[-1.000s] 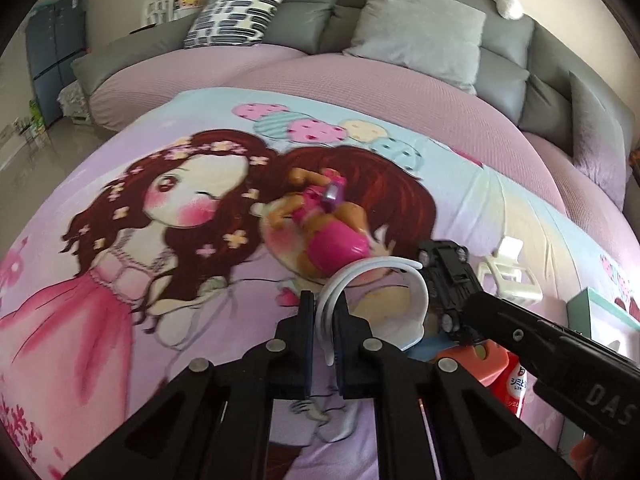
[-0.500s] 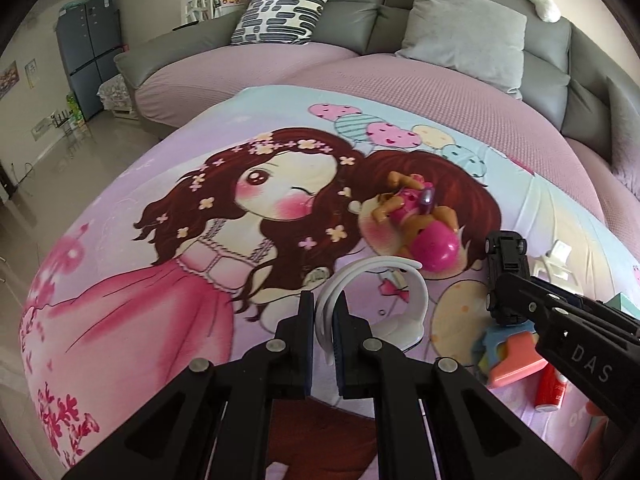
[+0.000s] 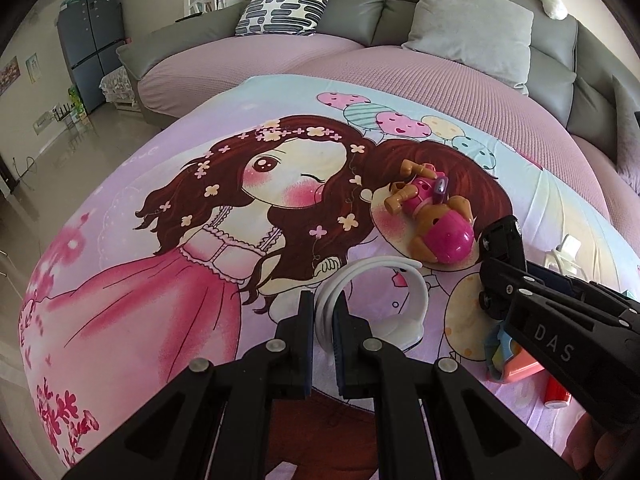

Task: Organize rigid objects
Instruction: 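Lift the white loop and black toy car and carry both over the tray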

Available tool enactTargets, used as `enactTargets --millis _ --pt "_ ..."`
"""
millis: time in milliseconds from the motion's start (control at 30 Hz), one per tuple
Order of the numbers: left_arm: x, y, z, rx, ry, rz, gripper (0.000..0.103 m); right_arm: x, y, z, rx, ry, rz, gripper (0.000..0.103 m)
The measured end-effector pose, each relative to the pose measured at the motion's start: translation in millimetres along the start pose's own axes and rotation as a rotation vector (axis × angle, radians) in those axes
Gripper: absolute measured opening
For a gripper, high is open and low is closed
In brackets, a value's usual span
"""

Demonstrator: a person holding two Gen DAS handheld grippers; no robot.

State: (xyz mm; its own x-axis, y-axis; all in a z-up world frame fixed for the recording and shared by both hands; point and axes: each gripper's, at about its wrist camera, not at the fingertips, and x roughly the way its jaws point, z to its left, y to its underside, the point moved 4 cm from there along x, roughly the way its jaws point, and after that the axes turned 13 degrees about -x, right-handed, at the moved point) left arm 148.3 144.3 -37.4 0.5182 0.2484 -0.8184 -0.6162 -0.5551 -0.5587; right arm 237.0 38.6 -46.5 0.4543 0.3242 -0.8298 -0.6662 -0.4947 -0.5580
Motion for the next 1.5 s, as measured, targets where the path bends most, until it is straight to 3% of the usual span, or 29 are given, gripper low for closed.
enactTargets --millis 133,333,667,1167,1500 --pt "-0.2 0.0 0.3 -0.003 0.001 -0.001 0.009 -2.4 -0.4 -0.5 0.01 -0.012 -0.016 0.031" --pt "-4.2 -2.1 0.8 -0.008 -0.007 -0.013 0.009 -15.6 -0.4 -1.2 0.013 0.003 -0.07 0.031" --pt "-33.7 -6.9 -14.3 0.024 0.005 -0.084 0.008 -85.5 12.4 -28.5 0.109 0.044 -0.257 0.03" --pt "-90.2 9.1 -95.4 0.192 0.113 -0.185 0.008 -167.3 97.1 -106.8 0.309 0.252 -0.318 0.03" --pt "-115.0 39.9 -154.4 0.318 0.203 -0.196 0.008 -213.3 159.8 -160.6 0.461 0.366 -0.317 0.03"
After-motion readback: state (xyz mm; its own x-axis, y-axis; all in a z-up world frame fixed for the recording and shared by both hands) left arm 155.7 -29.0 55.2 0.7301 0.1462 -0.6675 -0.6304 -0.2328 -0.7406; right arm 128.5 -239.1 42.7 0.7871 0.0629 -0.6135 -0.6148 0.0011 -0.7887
